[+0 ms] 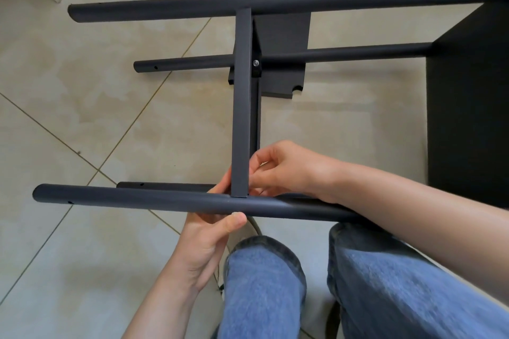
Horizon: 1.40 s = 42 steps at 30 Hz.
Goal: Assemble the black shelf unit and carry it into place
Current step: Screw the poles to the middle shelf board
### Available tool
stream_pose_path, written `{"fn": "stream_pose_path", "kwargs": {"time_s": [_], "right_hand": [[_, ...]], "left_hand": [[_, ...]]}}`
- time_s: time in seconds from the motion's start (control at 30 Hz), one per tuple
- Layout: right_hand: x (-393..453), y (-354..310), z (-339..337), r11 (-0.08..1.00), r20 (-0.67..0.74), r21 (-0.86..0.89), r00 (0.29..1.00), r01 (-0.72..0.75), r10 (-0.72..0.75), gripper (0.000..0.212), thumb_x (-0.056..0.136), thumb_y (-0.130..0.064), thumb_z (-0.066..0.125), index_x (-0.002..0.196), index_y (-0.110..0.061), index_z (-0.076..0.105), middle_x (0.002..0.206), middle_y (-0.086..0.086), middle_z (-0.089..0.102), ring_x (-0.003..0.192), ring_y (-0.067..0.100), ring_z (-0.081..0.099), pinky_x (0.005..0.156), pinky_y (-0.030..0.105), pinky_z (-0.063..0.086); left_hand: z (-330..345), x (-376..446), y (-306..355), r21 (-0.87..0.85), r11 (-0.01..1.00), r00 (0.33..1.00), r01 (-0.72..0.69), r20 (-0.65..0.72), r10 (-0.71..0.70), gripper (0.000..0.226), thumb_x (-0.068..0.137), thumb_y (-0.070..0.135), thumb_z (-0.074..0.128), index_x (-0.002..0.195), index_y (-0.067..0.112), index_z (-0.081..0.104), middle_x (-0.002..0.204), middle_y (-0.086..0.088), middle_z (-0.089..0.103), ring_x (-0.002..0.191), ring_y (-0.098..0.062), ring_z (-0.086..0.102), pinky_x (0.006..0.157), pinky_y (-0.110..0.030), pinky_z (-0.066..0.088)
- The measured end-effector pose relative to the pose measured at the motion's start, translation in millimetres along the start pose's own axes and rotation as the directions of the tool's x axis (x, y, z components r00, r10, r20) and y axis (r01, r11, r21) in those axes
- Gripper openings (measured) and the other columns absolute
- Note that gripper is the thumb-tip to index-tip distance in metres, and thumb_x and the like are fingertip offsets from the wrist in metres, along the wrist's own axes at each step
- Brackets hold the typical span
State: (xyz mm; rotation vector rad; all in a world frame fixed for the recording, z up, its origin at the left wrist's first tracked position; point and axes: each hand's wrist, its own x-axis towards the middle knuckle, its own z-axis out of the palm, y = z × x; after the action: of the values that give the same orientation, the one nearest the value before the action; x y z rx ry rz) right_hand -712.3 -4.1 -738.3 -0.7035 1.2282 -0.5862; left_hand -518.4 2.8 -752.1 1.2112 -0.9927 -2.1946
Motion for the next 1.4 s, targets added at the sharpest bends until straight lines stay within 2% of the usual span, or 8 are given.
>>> {"fn": "stream_pose_path", "kwargs": {"time_s": [0.17, 0.37, 0.53, 0.67, 0.87, 1.13, 1.27, 1.4], "right_hand": [[-1, -1, 0, 0.999, 0.030, 0.040, 1.000, -0.007, 0.006, 0.011, 0.091, -0.004, 0.067, 0.080, -0.006, 0.066, 0.070, 0.005, 0.067, 0.062, 0.012, 0.061, 0.067, 0.021, 0.053], [0, -3, -5, 0.995, 0.081, 0.063, 0.994, -0.076, 0.070, 0.019, 0.090, -0.011, 0.068, 0.071, -0.013, 0.070, 0.080, 0.007, 0.071, 0.073, 0.013, 0.064, 0.076, 0.023, 0.055], [2, -3, -6, 0.991, 0.128, 0.052, 0.985, -0.119, 0.112, 0.033, 0.092, -0.011, 0.066, 0.060, -0.021, 0.067, 0.066, -0.006, 0.069, 0.060, 0.006, 0.060, 0.061, 0.017, 0.052], [6, -2, -4, 0.983, 0.162, 0.083, 0.976, -0.162, 0.147, 0.038, 0.093, -0.011, 0.065, 0.056, -0.021, 0.067, 0.068, -0.003, 0.071, 0.059, 0.009, 0.063, 0.061, 0.021, 0.055], [7, 1, -6, 0.971, 0.168, 0.158, 0.974, -0.179, 0.152, 0.019, 0.090, -0.008, 0.067, 0.072, -0.012, 0.064, 0.059, -0.004, 0.067, 0.055, 0.008, 0.061, 0.063, 0.021, 0.055], [13, -2, -12, 0.965, 0.192, 0.094, 0.955, -0.245, 0.224, 0.012, 0.089, -0.013, 0.070, 0.077, -0.014, 0.069, 0.077, -0.002, 0.072, 0.059, 0.004, 0.057, 0.062, 0.016, 0.052], [15, -2, -9, 0.965, 0.211, 0.070, 0.949, -0.252, 0.233, 0.008, 0.093, -0.012, 0.065, 0.087, -0.009, 0.069, 0.093, 0.009, 0.066, 0.080, 0.018, 0.056, 0.079, 0.027, 0.049], [13, 0, -9, 0.966, 0.193, 0.049, 0.951, -0.255, 0.242, 0.008, 0.094, -0.013, 0.064, 0.091, -0.008, 0.069, 0.092, 0.011, 0.060, 0.075, 0.017, 0.054, 0.080, 0.031, 0.046]], "left_hand": [[-2, -1, -3, -0.030, 0.999, 1.000, 0.013, -0.017, -0.014, 0.093, 0.050, 0.032, 0.100, 0.134, 0.022, 0.064, 0.127, -0.016, 0.068, 0.121, -0.026, 0.063, 0.095, -0.024, 0.051], [-1, 1, -1, -0.016, 1.000, 1.000, -0.006, 0.007, 0.006, 0.079, 0.053, 0.033, 0.099, 0.127, 0.033, 0.070, 0.121, -0.006, 0.073, 0.116, -0.017, 0.067, 0.091, -0.019, 0.052], [-1, 1, -2, -0.020, 1.000, 1.000, -0.007, -0.007, 0.007, 0.080, 0.052, 0.033, 0.099, 0.127, 0.033, 0.070, 0.123, -0.008, 0.072, 0.116, -0.020, 0.067, 0.091, -0.020, 0.053], [-2, 1, -2, -0.018, 1.000, 1.000, -0.012, 0.005, 0.012, 0.082, 0.052, 0.033, 0.099, 0.129, 0.032, 0.068, 0.126, -0.010, 0.070, 0.119, -0.021, 0.066, 0.093, -0.021, 0.052], [-3, 2, -2, 0.004, 1.000, 1.000, -0.014, 0.009, 0.014, 0.082, 0.053, 0.035, 0.099, 0.129, 0.035, 0.068, 0.123, -0.007, 0.072, 0.117, -0.018, 0.066, 0.093, -0.020, 0.051], [-6, 3, -5, 0.012, 1.000, 1.000, -0.013, 0.003, 0.013, 0.088, 0.054, 0.034, 0.098, 0.135, 0.029, 0.064, 0.129, -0.008, 0.069, 0.125, -0.019, 0.062, 0.095, -0.019, 0.050], [-6, 3, -5, 0.010, 1.000, 0.999, -0.023, 0.025, 0.023, 0.082, 0.057, 0.033, 0.097, 0.133, 0.033, 0.065, 0.128, -0.007, 0.069, 0.125, -0.020, 0.062, 0.096, -0.019, 0.050], [-5, 3, -3, 0.021, 0.999, 0.998, -0.031, 0.046, 0.030, 0.078, 0.062, 0.033, 0.095, 0.133, 0.035, 0.064, 0.129, -0.007, 0.069, 0.124, -0.020, 0.062, 0.097, -0.020, 0.050]]}}
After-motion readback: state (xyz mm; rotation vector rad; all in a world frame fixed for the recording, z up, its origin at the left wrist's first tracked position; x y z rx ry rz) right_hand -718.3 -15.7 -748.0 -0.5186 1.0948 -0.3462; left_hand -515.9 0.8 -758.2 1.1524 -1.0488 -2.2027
